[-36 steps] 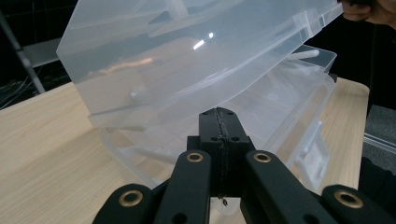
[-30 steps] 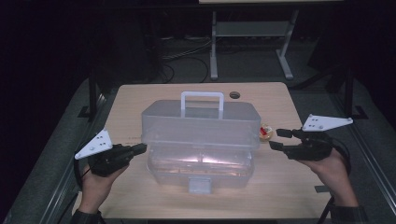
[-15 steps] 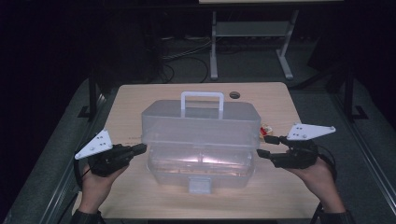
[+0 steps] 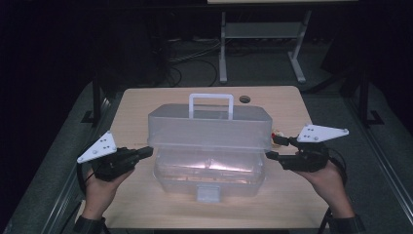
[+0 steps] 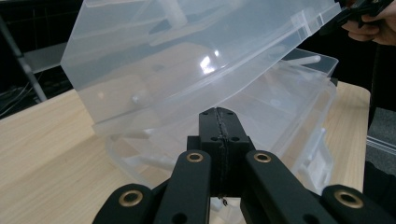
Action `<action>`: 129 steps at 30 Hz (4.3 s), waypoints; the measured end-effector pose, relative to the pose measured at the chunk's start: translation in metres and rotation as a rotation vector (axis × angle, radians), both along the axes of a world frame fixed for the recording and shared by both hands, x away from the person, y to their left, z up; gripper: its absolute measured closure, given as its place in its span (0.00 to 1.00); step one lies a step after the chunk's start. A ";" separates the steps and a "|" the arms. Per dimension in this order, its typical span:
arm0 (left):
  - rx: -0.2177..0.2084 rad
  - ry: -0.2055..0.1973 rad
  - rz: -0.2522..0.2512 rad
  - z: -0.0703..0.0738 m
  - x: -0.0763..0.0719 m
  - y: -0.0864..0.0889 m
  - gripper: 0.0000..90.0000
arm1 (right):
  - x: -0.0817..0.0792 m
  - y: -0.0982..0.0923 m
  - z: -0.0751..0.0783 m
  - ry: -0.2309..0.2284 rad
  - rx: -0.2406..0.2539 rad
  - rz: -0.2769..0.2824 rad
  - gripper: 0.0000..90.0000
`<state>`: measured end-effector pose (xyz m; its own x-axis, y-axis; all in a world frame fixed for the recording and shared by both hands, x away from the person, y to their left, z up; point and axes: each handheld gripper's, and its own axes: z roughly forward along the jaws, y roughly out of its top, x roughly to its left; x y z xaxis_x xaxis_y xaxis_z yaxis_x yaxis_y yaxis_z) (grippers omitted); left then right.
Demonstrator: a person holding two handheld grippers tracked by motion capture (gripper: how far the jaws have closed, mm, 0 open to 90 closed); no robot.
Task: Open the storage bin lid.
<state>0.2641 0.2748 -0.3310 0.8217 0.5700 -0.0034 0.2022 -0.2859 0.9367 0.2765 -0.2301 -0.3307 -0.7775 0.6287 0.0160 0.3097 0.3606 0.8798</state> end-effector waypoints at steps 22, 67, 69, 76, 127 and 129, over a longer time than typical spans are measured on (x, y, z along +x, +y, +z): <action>-0.002 -0.004 0.002 0.013 0.014 -0.007 1.00 | 0.009 0.009 0.011 -0.056 0.016 -0.040 0.56; 0.008 -0.050 0.012 0.036 0.037 -0.023 0.97 | 0.032 0.013 0.024 -0.114 0.033 -0.183 0.72; 0.007 -0.049 0.012 0.036 0.038 -0.023 0.98 | 0.034 0.015 0.022 -0.113 0.023 -0.191 0.72; 0.006 -0.055 0.016 0.040 0.043 -0.024 0.98 | 0.040 0.014 0.021 -0.114 0.041 -0.198 0.75; 0.009 -0.005 0.015 0.044 0.061 -0.028 0.86 | 0.055 0.019 0.033 -0.159 0.008 -0.297 0.91; 0.006 -0.003 0.012 0.043 0.059 -0.028 0.83 | 0.056 0.019 0.033 -0.154 0.014 -0.297 0.91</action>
<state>0.3226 0.2473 -0.2881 0.8147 0.5799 0.0029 0.2026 -0.2893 0.9356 0.3321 -0.2109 -0.2973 -0.5546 0.8285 -0.0772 0.2628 0.2624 0.9285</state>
